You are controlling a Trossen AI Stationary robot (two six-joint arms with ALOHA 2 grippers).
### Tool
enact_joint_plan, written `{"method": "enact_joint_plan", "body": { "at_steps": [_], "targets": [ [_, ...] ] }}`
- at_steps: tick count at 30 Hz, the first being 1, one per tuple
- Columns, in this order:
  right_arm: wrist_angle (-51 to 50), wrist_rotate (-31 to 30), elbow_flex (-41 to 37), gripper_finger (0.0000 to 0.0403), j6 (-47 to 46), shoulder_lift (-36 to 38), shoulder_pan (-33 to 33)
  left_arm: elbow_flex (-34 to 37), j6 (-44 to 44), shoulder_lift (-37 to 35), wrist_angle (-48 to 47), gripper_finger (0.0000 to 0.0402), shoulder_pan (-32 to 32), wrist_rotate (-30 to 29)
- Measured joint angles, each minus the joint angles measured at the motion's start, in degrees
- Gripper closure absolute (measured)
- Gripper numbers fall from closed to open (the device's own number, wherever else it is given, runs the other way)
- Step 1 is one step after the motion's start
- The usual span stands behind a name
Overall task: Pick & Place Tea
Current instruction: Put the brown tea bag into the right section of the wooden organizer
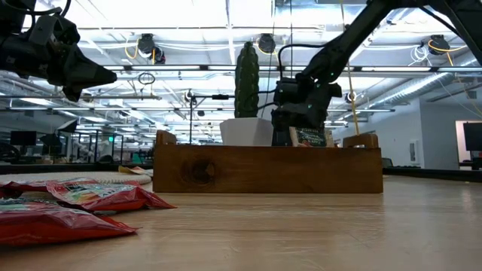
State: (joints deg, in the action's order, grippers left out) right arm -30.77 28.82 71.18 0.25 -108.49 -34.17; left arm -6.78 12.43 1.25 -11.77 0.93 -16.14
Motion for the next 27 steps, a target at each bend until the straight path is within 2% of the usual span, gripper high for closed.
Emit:
{"method": "enact_joint_plan", "body": {
  "at_steps": [9,11,12,14,16,20,22,24,27],
  "targets": [
    [-0.9,15.4,0.0,0.0201,-1.2,0.1,3.7,0.0,0.0,0.0,0.0,0.038,0.0,0.0],
    [0.0,15.9,0.0,0.0203,-0.6,0.6,4.8,0.0,0.0,0.0,0.0,0.038,0.0,0.0],
    [0.7,14.1,0.0,0.0204,-0.2,1.1,5.3,0.0,0.0,0.0,0.0,0.038,0.0,0.0],
    [2.0,6.8,0.0,0.0206,2.2,2.5,7.0,0.0,0.0,0.0,0.0,0.038,0.0,0.0],
    [2.0,-3.5,0.0,0.0206,7.6,4.7,9.4,0.0,0.0,0.0,0.0,0.038,0.0,0.0],
    [2.0,-29.5,0.0,0.02,24.9,8.5,16.5,0.0,0.0,0.0,0.0,0.038,0.0,0.0],
    [1.7,-37.4,0.1,0.0195,30.4,8.4,18.9,0.0,0.0,0.0,0.0,0.038,0.0,0.0],
    [0.3,-38.8,1.2,0.0193,31.2,7.0,19.2,0.0,0.0,0.0,0.0,0.038,0.0,0.0],
    [-0.9,-35.1,2.9,0.0193,28.6,3.8,17.9,0.0,0.0,0.0,0.0,0.038,0.0,0.0]
  ]
}}
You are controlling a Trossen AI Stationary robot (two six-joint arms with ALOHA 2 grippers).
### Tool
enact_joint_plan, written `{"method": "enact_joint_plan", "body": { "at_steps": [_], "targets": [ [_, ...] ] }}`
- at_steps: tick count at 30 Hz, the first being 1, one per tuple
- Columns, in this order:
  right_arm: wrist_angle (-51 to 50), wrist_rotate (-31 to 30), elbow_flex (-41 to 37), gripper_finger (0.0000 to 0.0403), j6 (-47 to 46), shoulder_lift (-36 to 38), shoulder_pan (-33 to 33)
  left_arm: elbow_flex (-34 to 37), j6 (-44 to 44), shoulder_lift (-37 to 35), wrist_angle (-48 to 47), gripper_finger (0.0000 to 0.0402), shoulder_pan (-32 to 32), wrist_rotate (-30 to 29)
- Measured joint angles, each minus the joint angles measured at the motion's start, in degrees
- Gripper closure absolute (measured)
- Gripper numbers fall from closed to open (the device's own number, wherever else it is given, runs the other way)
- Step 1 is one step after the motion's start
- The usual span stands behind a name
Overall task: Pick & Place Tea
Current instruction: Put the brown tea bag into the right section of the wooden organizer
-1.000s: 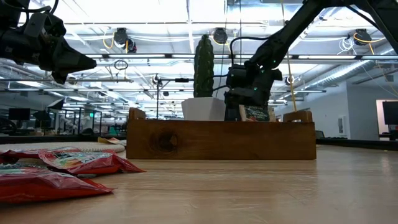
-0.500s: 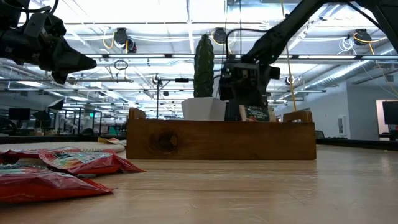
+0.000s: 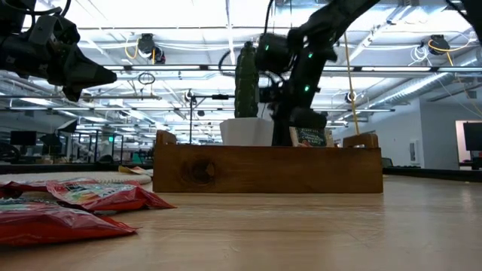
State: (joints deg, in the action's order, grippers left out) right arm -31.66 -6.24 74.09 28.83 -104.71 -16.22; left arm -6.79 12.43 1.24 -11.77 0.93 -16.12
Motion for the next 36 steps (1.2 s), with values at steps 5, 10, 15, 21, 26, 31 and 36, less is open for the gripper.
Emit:
{"method": "enact_joint_plan", "body": {
  "at_steps": [5,10,15,21,26,31,36],
  "targets": [
    [0.5,4.9,1.7,0.0193,-0.3,-2.7,-1.6,0.0,0.0,0.0,0.0,0.038,0.0,0.0],
    [0.0,7.8,1.7,0.0193,-0.3,-4.7,-2.8,0.0,0.0,0.0,0.0,0.038,0.0,0.0],
    [0.3,8.0,1.7,0.0193,-0.2,-7.1,-3.8,0.0,0.0,0.0,0.0,0.038,0.0,0.0],
    [-0.5,7.8,1.9,0.0198,-0.3,-8.4,-3.9,0.0,0.0,0.0,0.0,0.038,0.0,0.0],
    [-1.4,7.6,1.7,0.0242,-1.0,-7.1,-3.6,0.0,0.0,0.0,0.0,0.038,0.0,0.0],
    [-1.8,7.8,1.7,0.0337,-1.5,-5.3,-3.5,0.0,0.0,0.0,0.0,0.038,0.0,0.0],
    [-1.7,7.8,1.7,0.0394,-1.9,-4.9,-3.5,0.0,0.0,0.0,0.0,0.038,0.0,0.0]
  ]
}}
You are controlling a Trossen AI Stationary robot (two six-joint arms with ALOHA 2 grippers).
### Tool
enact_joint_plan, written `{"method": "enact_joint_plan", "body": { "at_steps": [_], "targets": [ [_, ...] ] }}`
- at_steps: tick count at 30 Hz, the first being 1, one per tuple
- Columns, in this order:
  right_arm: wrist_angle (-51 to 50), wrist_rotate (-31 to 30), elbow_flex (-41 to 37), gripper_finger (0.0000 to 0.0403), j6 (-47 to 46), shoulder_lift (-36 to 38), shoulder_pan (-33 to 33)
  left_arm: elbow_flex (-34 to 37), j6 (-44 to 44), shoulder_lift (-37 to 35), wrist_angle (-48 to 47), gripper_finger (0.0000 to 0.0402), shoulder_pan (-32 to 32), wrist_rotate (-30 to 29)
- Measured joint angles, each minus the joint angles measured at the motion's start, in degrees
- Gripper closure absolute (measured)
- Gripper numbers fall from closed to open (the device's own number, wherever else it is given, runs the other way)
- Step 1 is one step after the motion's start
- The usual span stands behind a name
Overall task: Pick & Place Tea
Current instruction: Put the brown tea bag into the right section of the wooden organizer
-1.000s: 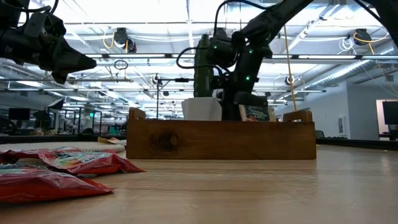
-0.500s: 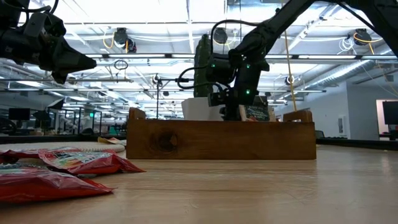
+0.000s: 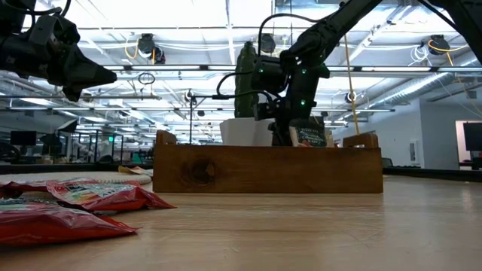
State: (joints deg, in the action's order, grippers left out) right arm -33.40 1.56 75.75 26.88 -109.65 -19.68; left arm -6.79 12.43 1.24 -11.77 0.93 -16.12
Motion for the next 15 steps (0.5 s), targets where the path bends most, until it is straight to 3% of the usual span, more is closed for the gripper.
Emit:
{"method": "enact_joint_plan", "body": {
  "at_steps": [4,7,10,15],
  "targets": [
    [0.6,-1.3,0.0,0.04,-0.1,0.1,0.0,0.0,0.0,0.0,0.0,0.038,0.0,0.0],
    [0.5,-1.6,0.1,0.0381,0.7,0.5,0.2,0.0,0.0,0.0,0.0,0.038,0.0,0.0],
    [-1.6,-1.5,1.1,0.0332,0.7,0.5,0.3,0.0,0.0,0.0,0.0,0.038,0.0,0.0],
    [-1.4,-1.6,2.1,0.0213,-2.4,0.5,0.1,0.0,0.0,0.0,0.0,0.038,0.0,0.0]
  ]
}}
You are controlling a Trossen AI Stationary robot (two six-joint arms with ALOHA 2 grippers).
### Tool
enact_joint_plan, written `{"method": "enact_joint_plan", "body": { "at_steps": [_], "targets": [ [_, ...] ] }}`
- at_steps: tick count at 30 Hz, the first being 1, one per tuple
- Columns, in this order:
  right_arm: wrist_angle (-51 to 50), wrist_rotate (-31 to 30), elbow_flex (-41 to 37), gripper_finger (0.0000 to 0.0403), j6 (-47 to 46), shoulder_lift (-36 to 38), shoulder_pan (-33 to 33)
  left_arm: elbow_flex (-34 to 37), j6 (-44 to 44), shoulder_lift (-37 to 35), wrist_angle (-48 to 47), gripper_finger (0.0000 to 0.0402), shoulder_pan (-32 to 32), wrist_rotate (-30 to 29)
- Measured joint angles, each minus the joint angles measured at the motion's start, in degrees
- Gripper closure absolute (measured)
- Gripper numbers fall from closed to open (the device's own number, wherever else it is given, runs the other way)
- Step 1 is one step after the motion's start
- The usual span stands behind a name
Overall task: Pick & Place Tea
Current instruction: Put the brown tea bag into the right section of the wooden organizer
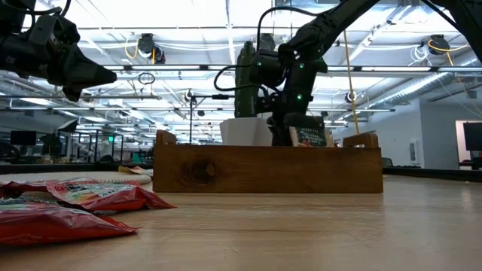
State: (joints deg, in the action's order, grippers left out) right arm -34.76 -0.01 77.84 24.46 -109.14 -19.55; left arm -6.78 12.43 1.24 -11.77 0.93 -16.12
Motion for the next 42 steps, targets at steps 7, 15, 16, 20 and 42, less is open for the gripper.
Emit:
{"method": "enact_joint_plan", "body": {
  "at_steps": [7,15,16,20,42],
  "targets": [
    [0.0,3.1,0.1,0.0108,-2.3,-2.9,-1.6,0.0,0.0,0.0,0.0,0.038,0.0,0.0],
    [0.3,3.7,0.3,0.012,-1.3,-5.6,-2.2,0.0,0.0,0.0,0.0,0.038,0.0,0.0],
    [0.2,3.7,0.3,0.0127,-1.3,-5.6,-2.2,0.0,0.0,0.0,0.0,0.038,0.0,0.0],
    [-1.1,3.5,0.3,0.0175,-1.3,-5.5,-2.1,0.0,0.0,0.0,0.0,0.038,0.0,0.0],
    [-6.3,-3.7,-0.8,0.0351,-25.7,12.5,6.5,0.0,0.0,0.0,0.0,0.038,0.0,0.0]
  ]
}}
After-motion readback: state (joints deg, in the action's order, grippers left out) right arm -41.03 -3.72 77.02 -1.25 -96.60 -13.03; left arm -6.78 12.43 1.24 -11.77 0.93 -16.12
